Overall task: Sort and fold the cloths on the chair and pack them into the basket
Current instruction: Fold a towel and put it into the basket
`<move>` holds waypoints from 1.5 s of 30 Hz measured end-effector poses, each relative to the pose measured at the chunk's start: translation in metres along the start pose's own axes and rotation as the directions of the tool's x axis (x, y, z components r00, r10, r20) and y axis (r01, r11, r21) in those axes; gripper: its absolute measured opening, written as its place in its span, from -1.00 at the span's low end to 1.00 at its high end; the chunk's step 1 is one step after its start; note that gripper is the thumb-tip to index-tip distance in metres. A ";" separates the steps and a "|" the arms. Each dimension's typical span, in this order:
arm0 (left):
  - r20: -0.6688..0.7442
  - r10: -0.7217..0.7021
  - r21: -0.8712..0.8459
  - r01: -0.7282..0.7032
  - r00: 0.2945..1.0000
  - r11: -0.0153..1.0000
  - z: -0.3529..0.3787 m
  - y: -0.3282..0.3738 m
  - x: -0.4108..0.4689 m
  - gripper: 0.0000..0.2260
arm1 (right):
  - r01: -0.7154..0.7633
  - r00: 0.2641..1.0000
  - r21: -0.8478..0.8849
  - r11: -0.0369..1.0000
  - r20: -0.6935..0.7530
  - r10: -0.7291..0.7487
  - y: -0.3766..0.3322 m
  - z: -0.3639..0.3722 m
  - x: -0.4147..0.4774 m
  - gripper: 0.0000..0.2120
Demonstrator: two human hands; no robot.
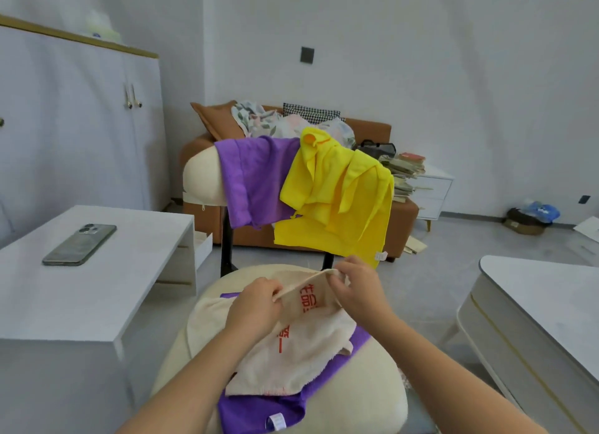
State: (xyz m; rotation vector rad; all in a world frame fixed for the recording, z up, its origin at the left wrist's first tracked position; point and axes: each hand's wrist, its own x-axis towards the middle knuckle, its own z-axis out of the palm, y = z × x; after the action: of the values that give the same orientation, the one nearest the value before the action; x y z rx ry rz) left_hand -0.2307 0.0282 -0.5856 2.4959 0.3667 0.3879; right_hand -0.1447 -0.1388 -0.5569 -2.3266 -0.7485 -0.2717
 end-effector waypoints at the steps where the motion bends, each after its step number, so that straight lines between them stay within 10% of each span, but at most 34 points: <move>1: -0.035 -0.036 -0.098 0.032 0.999 0.995 -0.008 0.004 0.004 -0.83 | -0.021 0.999 0.048 0.999 -0.029 0.022 -0.004 -0.008 0.005 -0.71; 6: -0.248 -0.035 -0.415 -0.073 0.968 0.907 -0.063 0.042 0.025 -0.86 | -0.088 0.992 0.160 0.983 -0.071 0.101 -0.028 -0.058 0.028 -0.68; 11: -0.292 0.211 -0.305 -0.300 0.933 0.904 -0.116 0.098 0.039 -0.86 | 0.009 0.976 0.390 0.921 0.197 -0.093 -0.073 -0.098 0.041 -0.89; 17: -0.233 0.383 -0.212 -0.431 0.894 0.877 -0.163 0.142 0.051 -0.72 | 0.159 0.987 0.394 0.905 -0.036 -0.157 -0.109 -0.140 0.066 -0.65; 25: -0.067 0.260 -0.009 -0.261 0.963 0.965 -0.205 0.139 0.051 -0.70 | 0.075 0.949 0.553 0.830 -0.296 0.111 -0.127 -0.203 0.089 -0.69; 35: -0.290 0.326 0.042 -0.329 0.900 0.944 -0.296 0.177 0.056 -0.69 | 0.164 0.933 0.517 0.840 -0.357 0.037 -0.163 -0.269 0.105 -0.77; 39: -0.248 0.317 0.348 -0.221 0.915 0.911 -0.336 0.172 0.064 -0.73 | 0.160 0.861 0.489 0.858 -0.494 0.121 -0.167 -0.317 0.120 -0.69; 45: -0.521 0.190 0.335 -0.005 0.832 0.942 -0.386 0.180 0.071 -0.75 | 0.086 0.815 0.292 0.953 -0.571 0.101 -0.179 -0.364 0.132 -0.64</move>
State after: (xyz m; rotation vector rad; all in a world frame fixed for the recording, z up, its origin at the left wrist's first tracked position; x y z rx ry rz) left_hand -0.2699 0.1036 -0.1622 2.6853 0.5630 1.1891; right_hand -0.1386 -0.2102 -0.1366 -1.7981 -0.4281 -0.7696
